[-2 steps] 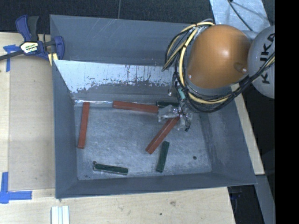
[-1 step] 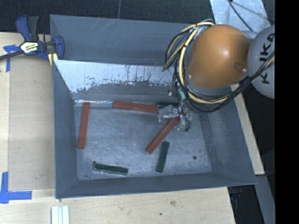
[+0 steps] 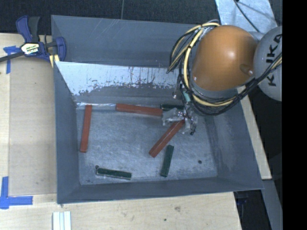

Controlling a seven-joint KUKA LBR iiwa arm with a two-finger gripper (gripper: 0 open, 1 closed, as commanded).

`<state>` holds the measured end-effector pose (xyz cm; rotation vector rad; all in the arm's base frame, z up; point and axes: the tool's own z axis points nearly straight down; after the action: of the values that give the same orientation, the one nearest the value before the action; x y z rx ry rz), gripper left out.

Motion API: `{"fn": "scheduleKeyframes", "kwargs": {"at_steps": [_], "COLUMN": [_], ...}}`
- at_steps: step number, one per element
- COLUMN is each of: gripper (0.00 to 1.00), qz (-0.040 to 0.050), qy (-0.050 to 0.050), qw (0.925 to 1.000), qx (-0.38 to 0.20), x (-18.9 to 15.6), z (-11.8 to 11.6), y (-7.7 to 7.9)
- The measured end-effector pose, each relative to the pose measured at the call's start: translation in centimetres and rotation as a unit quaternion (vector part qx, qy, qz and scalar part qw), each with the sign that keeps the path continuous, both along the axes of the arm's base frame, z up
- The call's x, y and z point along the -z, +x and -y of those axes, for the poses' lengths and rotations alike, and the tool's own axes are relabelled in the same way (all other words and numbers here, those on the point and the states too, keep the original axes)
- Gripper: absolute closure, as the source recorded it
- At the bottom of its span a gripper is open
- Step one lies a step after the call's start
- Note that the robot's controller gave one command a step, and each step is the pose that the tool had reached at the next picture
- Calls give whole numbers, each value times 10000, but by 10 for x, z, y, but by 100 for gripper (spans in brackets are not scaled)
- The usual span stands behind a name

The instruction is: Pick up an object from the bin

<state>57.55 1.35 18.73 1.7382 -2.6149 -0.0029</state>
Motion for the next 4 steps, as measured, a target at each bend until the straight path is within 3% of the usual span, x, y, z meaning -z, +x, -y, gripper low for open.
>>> {"fn": "scheduleKeyframes", "kwargs": {"at_steps": [4], "gripper": [100], "qz": [-14], "qy": [-3], "qw": [10000], "qx": [3], "x": [0], "z": [0], "y": [0]}}
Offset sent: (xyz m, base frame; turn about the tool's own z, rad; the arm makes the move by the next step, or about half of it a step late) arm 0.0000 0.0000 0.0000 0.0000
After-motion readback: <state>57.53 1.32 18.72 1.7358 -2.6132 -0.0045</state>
